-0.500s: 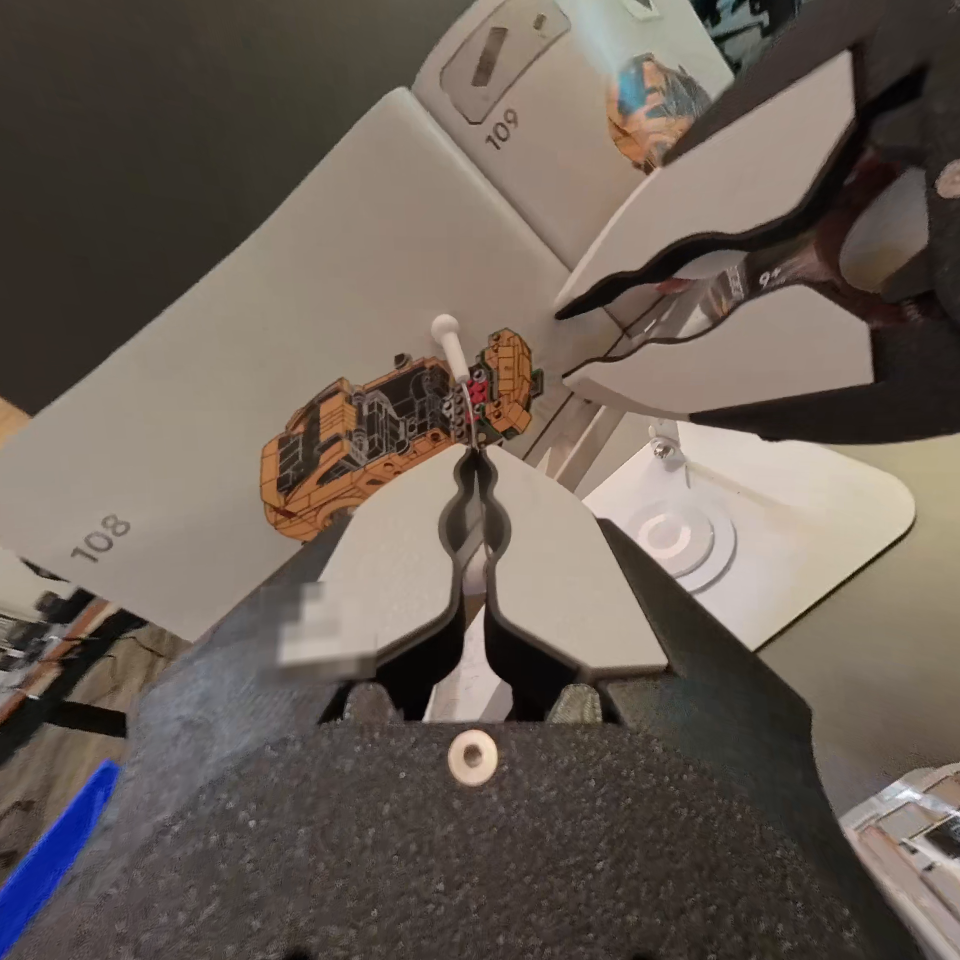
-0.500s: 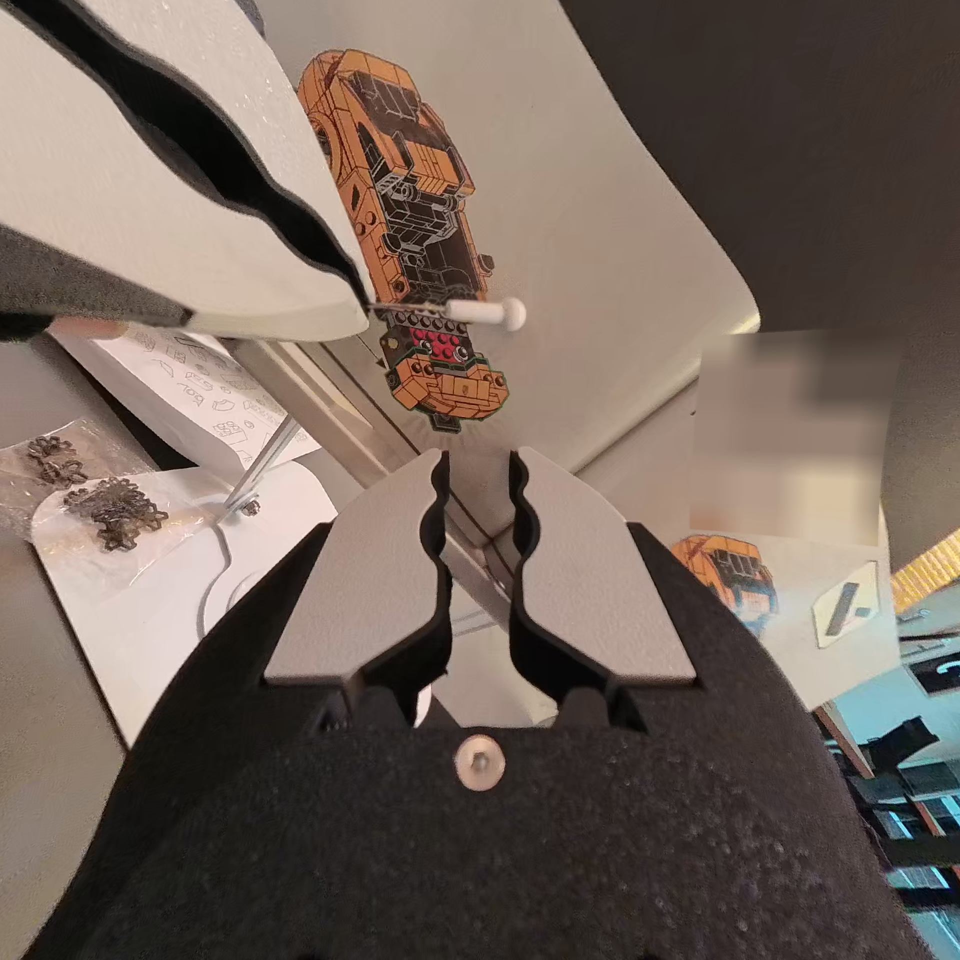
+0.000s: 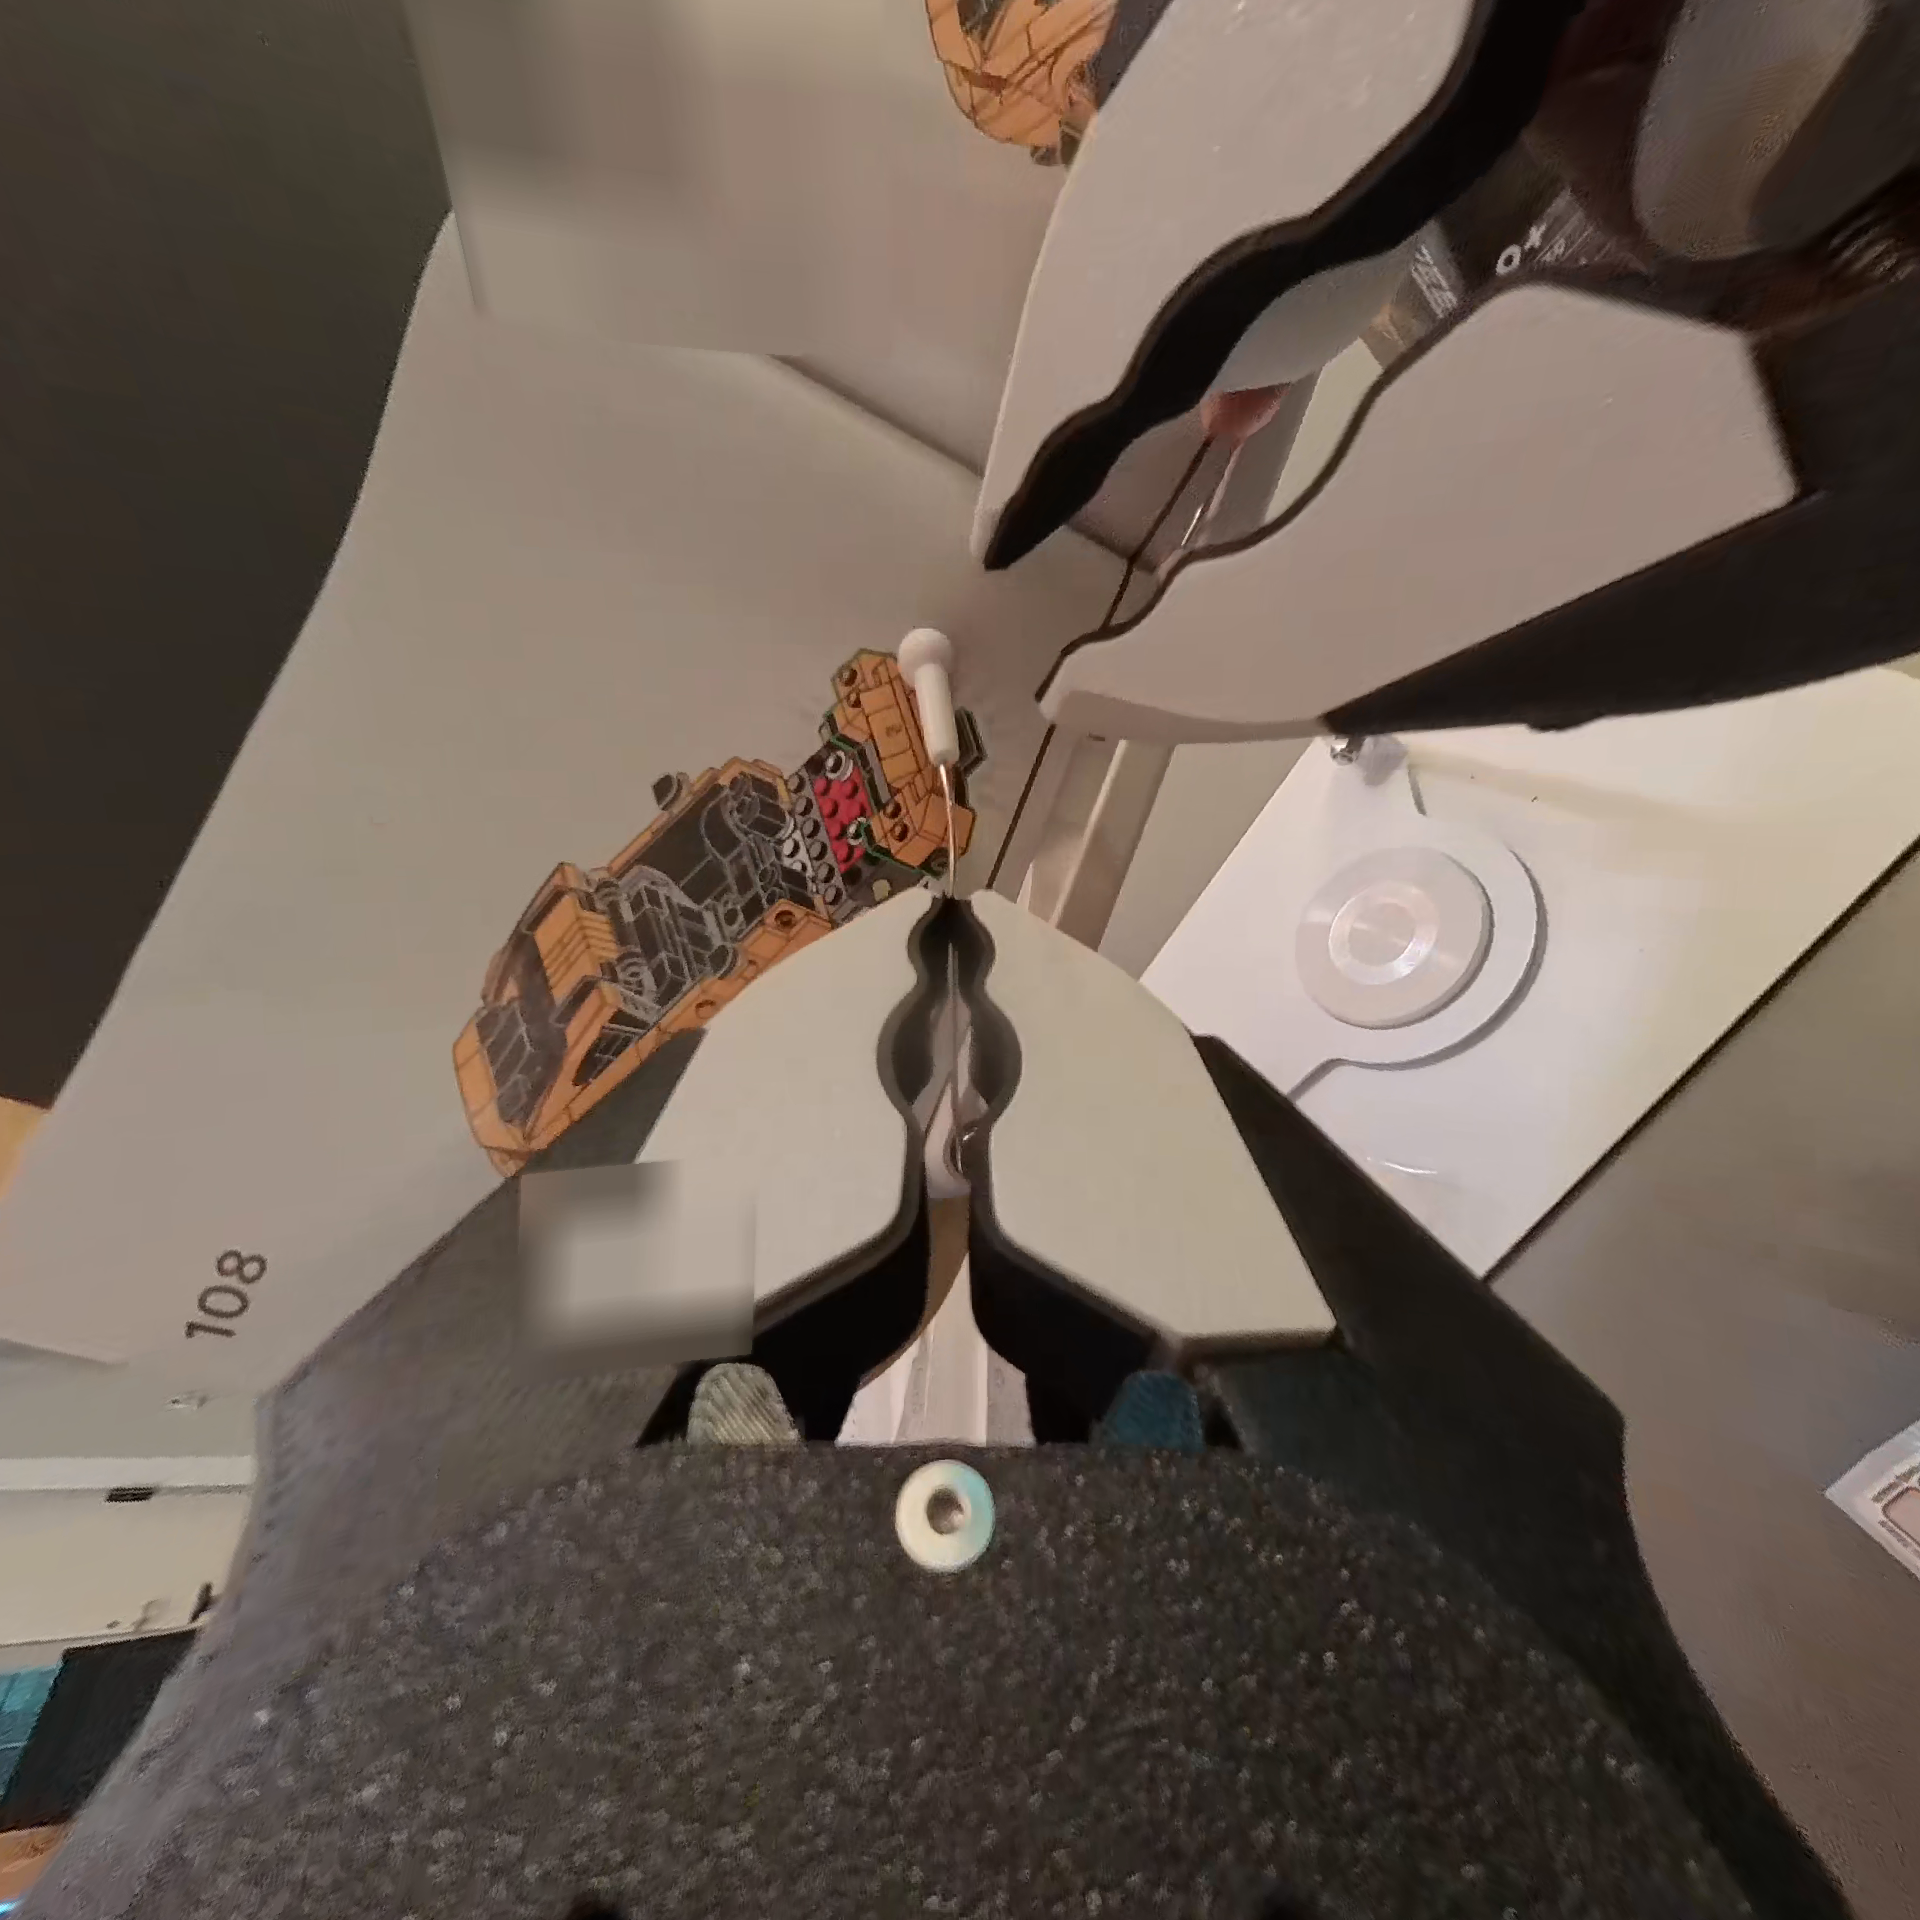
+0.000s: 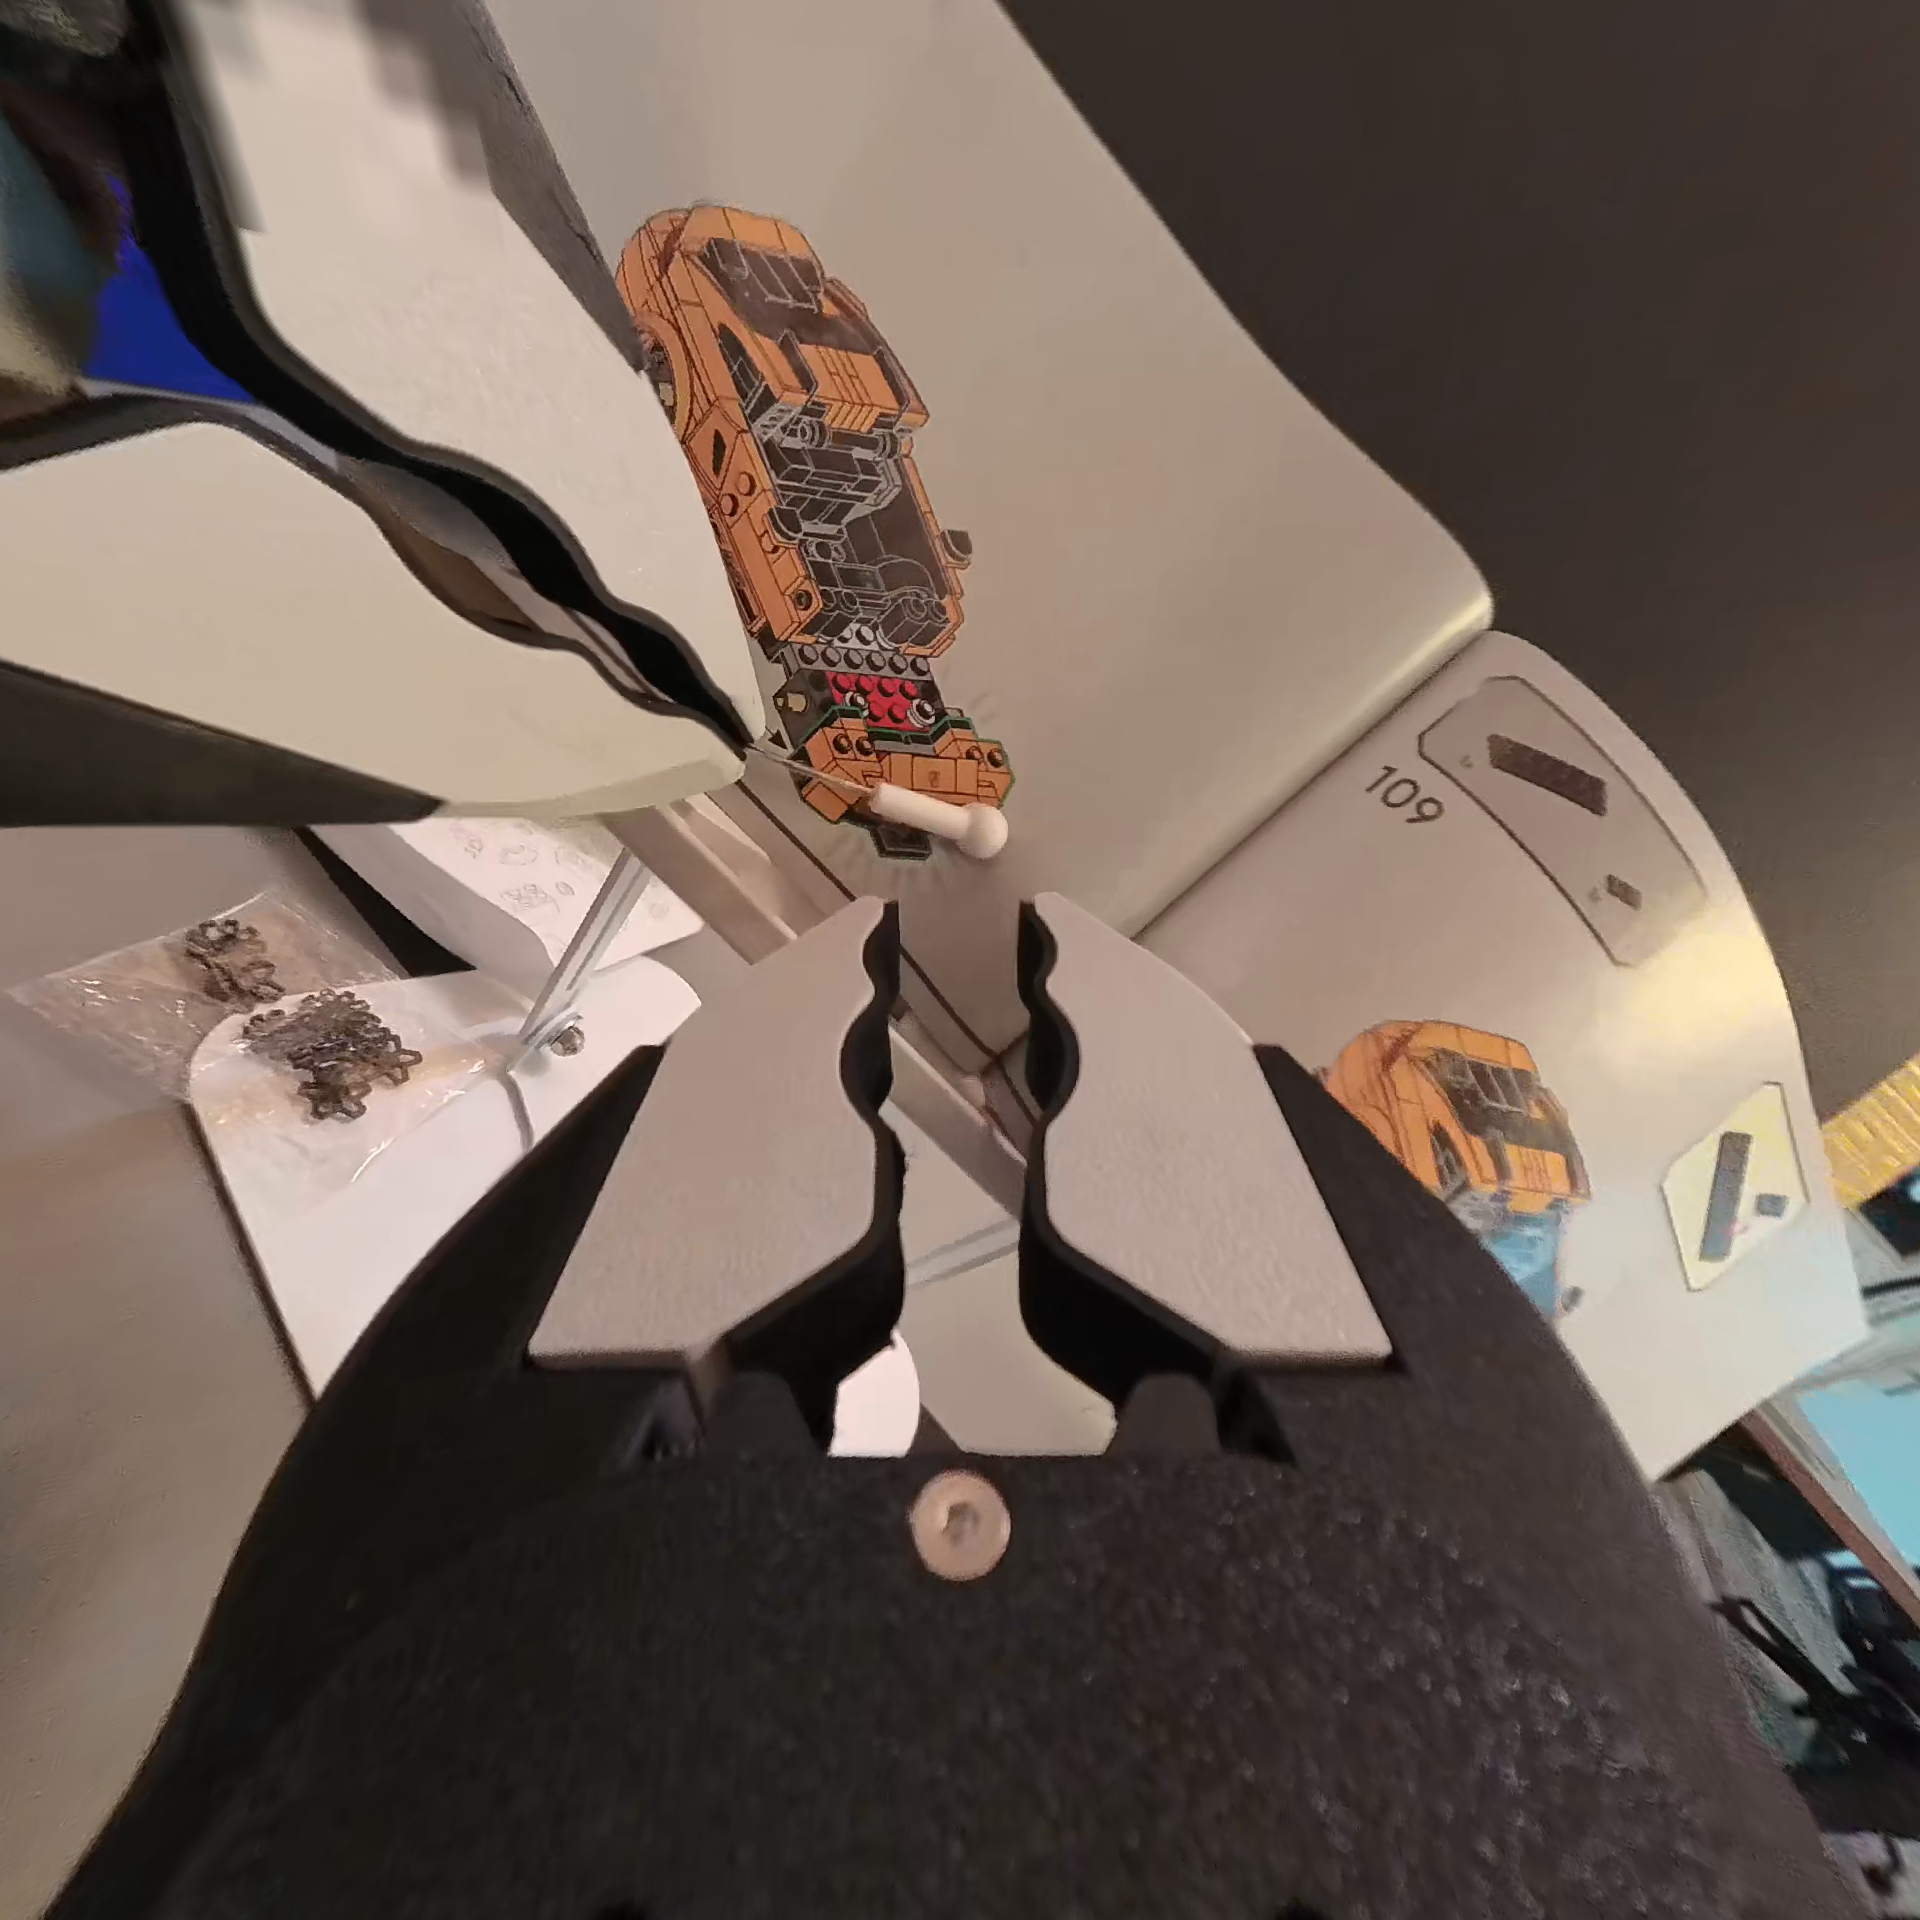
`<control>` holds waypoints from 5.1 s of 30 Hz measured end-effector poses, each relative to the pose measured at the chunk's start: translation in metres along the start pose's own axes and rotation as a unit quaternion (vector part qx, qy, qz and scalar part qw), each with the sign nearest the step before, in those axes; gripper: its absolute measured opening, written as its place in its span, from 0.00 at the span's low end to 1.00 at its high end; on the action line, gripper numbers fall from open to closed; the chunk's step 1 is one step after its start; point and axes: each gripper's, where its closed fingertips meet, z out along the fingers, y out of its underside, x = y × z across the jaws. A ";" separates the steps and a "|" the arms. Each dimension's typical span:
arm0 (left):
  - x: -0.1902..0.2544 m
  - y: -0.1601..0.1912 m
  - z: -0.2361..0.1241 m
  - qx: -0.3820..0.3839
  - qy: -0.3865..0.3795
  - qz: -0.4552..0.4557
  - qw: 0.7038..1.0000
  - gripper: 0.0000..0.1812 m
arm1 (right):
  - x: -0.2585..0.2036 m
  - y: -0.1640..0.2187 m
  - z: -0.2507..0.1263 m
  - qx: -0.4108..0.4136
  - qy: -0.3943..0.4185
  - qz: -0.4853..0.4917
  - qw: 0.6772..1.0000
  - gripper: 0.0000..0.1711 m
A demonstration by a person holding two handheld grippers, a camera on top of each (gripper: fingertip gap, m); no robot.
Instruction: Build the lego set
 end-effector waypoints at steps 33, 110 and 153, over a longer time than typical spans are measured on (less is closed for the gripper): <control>0.005 -0.023 -0.006 0.059 -0.011 -0.049 0.997 0.00 | 0.012 0.012 -0.013 0.011 -0.058 0.098 0.993 0.14; 0.263 0.004 -0.199 0.050 0.505 -0.194 0.840 0.24 | -0.100 0.111 -0.201 -0.047 -0.300 0.151 0.941 0.30; 0.291 0.007 -0.212 0.050 0.535 -0.166 0.827 0.27 | -0.098 0.136 -0.192 -0.102 -0.279 0.198 0.934 0.34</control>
